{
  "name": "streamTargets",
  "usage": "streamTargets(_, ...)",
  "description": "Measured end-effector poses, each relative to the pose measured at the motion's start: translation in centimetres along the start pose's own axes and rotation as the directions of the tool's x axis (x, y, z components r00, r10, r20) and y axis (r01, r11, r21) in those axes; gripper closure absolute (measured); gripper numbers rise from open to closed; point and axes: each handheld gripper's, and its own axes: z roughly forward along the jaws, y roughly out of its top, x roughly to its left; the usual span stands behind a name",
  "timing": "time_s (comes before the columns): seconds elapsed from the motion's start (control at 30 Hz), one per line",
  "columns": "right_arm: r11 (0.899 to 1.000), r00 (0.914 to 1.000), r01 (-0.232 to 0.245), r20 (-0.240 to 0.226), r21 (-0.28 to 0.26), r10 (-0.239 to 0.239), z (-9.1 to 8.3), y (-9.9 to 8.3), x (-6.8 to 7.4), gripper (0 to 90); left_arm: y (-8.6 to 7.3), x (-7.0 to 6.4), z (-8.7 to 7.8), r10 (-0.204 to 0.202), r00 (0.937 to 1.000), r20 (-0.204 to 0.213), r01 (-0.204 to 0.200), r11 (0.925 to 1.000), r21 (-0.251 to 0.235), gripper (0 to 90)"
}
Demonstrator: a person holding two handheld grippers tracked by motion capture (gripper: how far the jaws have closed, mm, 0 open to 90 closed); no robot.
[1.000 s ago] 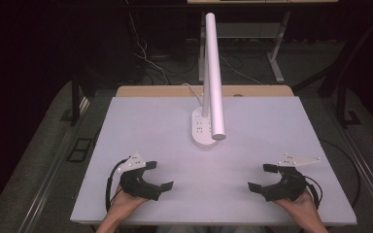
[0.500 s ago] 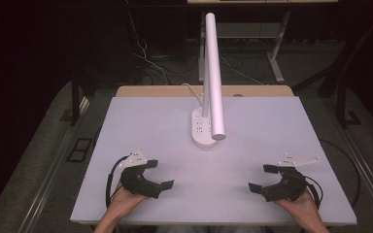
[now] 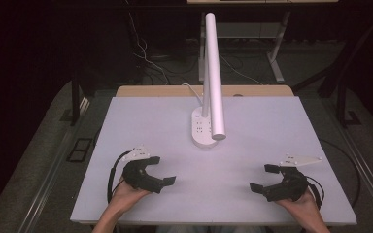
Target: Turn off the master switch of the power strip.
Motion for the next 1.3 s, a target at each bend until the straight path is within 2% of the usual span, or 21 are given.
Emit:
streamTargets(0.07, 1.0, 1.0, -0.001, 0.002, 0.0, 0.001, 0.0, 0.0, 0.0, 0.0, 0.1, 0.1, 0.1, 0.008, 1.0, 0.0, -0.008, 0.9999, 0.011, 0.0)
streamTargets(0.5, 1.0, 1.0, -0.006, 0.007, -0.001, 0.006, -0.2, -0.1, -0.2, 0.0, 1.5, 1.0, 0.4, -0.007, 1.0, 0.0, 0.007, 0.9996, 0.028, 0.0)
streamTargets(1.3, 1.0, 0.9998, 0.007, 0.016, 0.005, -0.007, -0.1, -0.2, -0.1, 0.0, 5.4, 2.3, 0.9, 0.037, 0.9993, -0.007, -0.036, 0.9956, 0.086, 0.0)
